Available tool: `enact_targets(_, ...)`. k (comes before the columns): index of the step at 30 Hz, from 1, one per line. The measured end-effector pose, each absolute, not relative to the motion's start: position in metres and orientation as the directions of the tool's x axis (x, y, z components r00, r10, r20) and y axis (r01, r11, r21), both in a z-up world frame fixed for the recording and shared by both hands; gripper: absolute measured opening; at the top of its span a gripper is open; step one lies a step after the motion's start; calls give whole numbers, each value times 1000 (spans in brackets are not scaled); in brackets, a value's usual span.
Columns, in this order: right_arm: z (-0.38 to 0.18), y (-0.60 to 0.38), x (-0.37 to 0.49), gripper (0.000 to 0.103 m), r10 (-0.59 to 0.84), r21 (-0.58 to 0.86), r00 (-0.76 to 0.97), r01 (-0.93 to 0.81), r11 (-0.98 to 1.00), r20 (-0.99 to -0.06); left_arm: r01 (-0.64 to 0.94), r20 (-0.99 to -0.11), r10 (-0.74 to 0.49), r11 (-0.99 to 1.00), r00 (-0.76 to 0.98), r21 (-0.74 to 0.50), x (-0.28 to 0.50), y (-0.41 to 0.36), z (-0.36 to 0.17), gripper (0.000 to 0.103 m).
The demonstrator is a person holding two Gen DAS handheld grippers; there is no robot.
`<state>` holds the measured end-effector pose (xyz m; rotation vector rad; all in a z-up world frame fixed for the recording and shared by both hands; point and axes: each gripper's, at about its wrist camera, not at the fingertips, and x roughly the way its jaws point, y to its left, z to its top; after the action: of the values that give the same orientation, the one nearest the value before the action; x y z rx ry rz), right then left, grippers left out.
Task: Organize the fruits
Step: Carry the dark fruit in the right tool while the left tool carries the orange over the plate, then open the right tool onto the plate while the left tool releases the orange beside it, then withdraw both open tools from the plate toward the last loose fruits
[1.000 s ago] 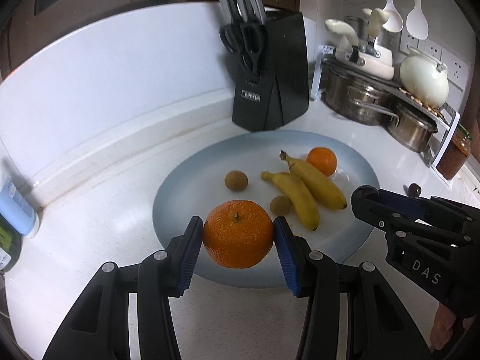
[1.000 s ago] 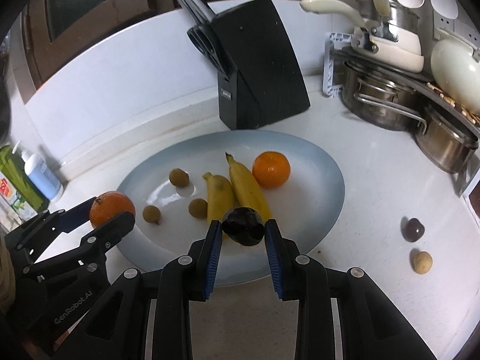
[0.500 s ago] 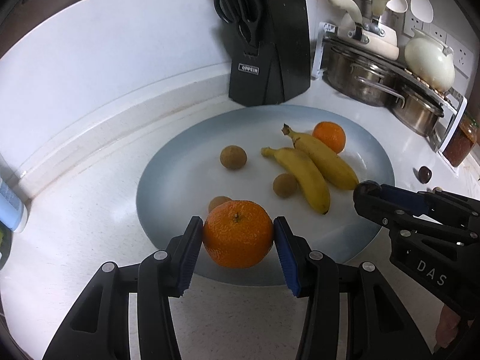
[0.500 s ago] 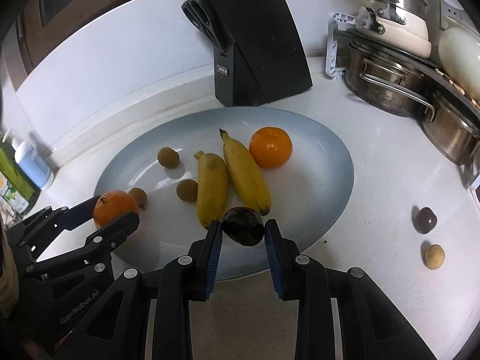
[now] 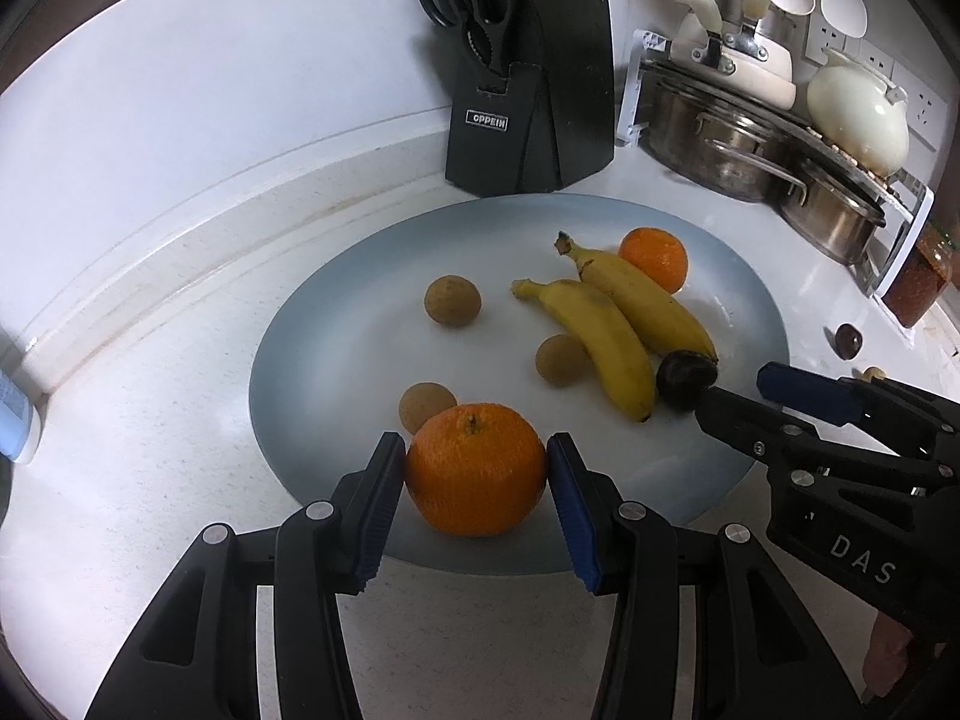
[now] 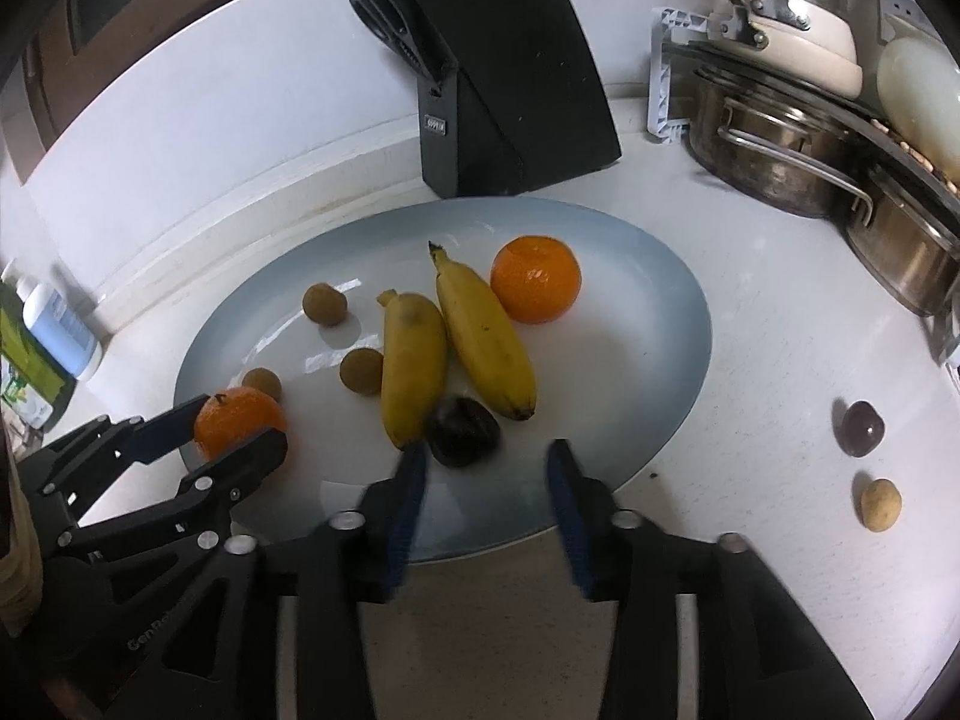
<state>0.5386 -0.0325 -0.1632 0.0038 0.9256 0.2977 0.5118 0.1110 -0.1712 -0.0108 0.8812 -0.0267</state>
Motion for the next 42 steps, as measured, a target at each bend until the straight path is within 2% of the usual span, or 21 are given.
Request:
enact_targets(4,-156,-35,535,48,248,123,585,-246,961,-772,13,-733,1,1000,681,13,504,108,-157,57)
enact_targets(19,-111,-53,498,48,228,95,683,-228,969,-694,-6,-632,49,997,773,70,461,102,-106,74)
enact_targets(28,-95,-77,473,48,205,92,715,-195,977,-668,13,-579,46,995,814,97,434,79,-86,77)
enact_targets(42,-88,-132,447,48,137,101,744,-93,990,-654,114,-559,-38,988,828,102,423,25,-76,77)
